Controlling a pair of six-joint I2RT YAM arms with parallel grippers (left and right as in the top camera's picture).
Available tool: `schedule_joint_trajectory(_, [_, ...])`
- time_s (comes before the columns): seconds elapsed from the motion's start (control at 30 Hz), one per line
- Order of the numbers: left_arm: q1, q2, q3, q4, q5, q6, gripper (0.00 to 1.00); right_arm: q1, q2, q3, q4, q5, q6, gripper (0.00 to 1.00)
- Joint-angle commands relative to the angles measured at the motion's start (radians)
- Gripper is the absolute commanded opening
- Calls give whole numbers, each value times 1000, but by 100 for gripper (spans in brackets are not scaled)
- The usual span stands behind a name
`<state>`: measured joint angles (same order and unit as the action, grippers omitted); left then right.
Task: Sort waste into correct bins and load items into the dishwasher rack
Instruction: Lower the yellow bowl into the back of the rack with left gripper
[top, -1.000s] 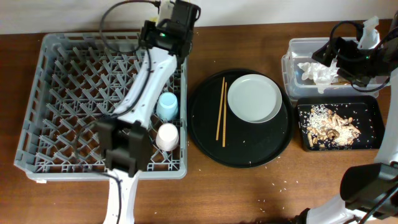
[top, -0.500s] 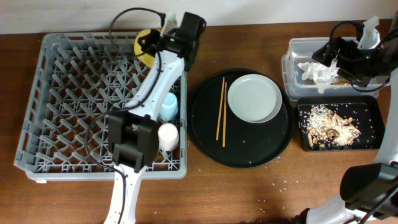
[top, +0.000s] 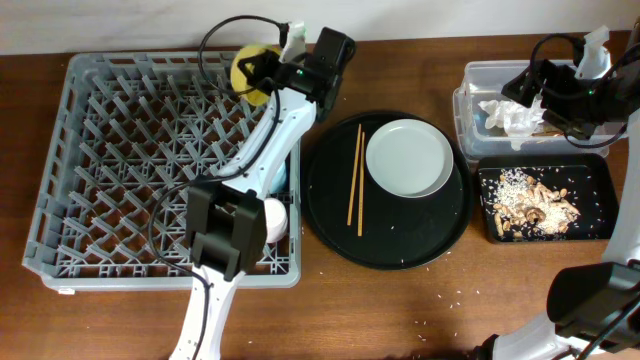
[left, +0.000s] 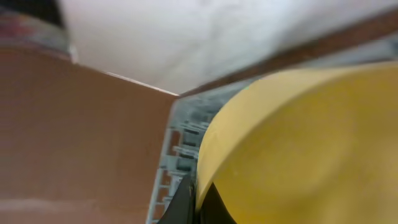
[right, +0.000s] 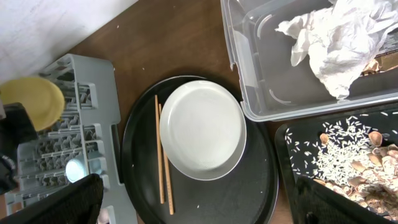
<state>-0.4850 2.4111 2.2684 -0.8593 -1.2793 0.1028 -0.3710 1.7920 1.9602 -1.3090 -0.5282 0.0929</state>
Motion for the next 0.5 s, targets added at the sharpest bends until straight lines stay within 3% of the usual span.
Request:
schedule_joint_trajectory(0.0, [-1,13,3,8,-140,-72,1,-3,-16,13,0,9,-11,99])
schedule_joint_trajectory(0.07, [-1,14,3,2,-138,-119,1,-3,-16,13,0,9,-11,98])
schedule_joint_trajectory(0.47, [-3,79,2,2,-79,-118,1,-3,-16,13,0,9,-11,99])
